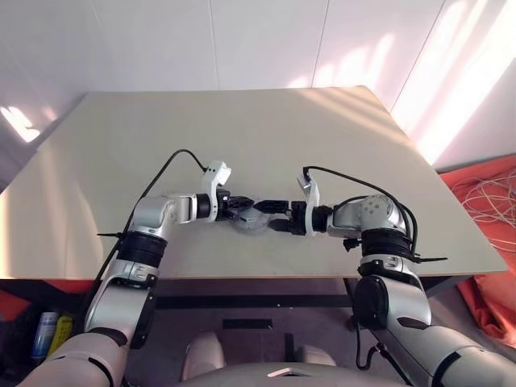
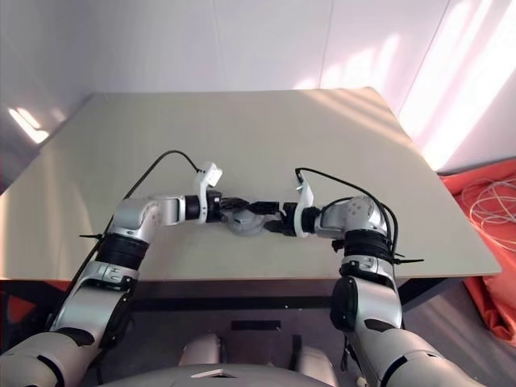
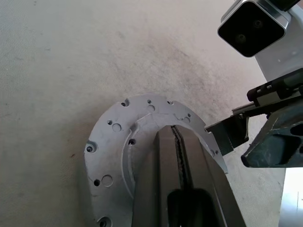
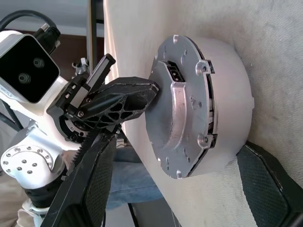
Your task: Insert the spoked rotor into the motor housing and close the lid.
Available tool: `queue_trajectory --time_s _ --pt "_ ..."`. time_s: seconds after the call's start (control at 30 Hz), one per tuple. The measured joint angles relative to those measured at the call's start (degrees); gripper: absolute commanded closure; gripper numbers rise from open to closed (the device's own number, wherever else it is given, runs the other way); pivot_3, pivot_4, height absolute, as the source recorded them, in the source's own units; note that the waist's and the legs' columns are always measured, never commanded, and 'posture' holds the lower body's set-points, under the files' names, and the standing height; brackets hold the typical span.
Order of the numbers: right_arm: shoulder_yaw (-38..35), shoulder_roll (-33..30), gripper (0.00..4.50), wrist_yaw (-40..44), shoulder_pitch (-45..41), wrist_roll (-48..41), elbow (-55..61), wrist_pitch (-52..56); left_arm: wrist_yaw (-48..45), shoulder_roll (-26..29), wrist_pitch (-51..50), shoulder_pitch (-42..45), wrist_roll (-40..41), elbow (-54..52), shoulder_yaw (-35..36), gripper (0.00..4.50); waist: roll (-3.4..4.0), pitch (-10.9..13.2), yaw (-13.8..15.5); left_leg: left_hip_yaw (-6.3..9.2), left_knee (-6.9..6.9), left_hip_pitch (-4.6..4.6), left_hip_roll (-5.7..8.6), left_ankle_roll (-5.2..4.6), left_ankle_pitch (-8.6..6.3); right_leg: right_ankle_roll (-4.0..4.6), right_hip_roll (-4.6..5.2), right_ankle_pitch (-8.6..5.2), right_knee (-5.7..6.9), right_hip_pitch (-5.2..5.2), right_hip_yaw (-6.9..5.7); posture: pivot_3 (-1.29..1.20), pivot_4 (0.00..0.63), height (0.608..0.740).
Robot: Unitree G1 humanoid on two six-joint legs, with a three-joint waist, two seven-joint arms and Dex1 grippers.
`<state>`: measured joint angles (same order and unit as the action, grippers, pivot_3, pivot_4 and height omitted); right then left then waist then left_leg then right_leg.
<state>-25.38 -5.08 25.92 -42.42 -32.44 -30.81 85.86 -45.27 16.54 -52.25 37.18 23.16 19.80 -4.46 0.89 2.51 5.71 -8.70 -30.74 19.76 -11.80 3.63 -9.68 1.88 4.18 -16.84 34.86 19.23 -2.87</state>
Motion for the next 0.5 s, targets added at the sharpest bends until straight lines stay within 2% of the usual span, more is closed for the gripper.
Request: queue_trajectory --time_s 0.27,0.43,0.5 --pt "-2.25 2.24 0.02 -3.55 -1.84 -0.01 -3.02 -4.17 0.57 -0.08 0.4 -0.02 -0.23 0.26 0.26 4.5 -0.02 0.05 -0.36 0.0 0.34 -0.12 -0.02 0.55 0.34 -0.02 -0.02 0.05 0.04 0.15 0.0 0.0 0.0 0.74" --pt "-2.95 3.04 0.02 -4.31 -1.85 -0.28 -2.98 -4.68 0.55 -0.14 0.57 0.04 -0.25 0.27 0.38 4.5 -0.03 0.04 -0.38 0.0 0.39 -0.1 -0.05 0.61 0.39 0.32 -0.12 0.24 0.01 0.2 0.01 0.0 0.0 0.74" --pt "-3.04 3.17 0.41 -4.4 -1.85 -0.34 -2.98 -4.79 0.55 -0.18 0.61 0.07 -0.26 0.26 0.45 4.5 -0.02 0.04 -0.39 0.0 0.4 -0.08 -0.06 0.61 0.39 0.33 -0.19 0.24 0.01 0.25 0.03 0.0 0.0 0.74"
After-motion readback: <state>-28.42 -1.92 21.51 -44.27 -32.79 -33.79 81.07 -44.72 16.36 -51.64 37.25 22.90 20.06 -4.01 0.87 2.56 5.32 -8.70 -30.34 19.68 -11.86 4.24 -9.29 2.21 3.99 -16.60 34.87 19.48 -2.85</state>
